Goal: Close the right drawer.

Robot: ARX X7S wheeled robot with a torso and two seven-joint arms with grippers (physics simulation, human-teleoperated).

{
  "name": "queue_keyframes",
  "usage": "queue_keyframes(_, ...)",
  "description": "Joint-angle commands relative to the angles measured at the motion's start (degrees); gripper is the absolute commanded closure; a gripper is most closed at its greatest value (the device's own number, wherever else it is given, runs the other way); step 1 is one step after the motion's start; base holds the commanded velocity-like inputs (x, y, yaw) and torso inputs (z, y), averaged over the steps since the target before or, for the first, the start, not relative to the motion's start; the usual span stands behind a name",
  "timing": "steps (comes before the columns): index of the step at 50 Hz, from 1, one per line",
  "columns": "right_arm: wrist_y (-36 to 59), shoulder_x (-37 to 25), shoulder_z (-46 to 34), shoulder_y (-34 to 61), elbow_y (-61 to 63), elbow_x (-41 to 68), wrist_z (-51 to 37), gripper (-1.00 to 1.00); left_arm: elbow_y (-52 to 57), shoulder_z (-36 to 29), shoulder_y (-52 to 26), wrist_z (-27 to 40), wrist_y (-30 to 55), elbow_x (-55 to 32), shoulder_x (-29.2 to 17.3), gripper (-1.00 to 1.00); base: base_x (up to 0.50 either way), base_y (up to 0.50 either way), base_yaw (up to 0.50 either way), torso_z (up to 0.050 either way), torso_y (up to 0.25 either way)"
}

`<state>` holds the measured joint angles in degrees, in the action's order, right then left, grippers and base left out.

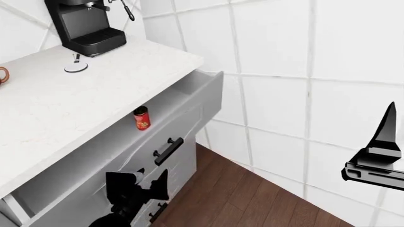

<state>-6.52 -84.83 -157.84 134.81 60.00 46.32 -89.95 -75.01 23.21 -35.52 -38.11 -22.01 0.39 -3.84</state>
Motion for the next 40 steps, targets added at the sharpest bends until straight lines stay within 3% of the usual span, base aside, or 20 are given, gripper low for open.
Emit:
queue_keyframes(1, -0.09, 0.08, -0.15, 0.09, 0.00, 0.03, -0.03, -1.00, 0.03, 6.77, -0.29, 5.13, 0.65, -0.11, -2.74, -1.00, 0.00, 0.00, 0.00, 0.000, 0.000)
queue_keyframes(40, -0.88, 0.12, -1.80, -0.08, 0.00, -1.60, -0.03, -1.00, 0.03, 5.86, -1.74, 10.76, -0.53, -0.50, -6.26, -1.00, 0.00, 0.00, 0.00, 0.000, 0.000)
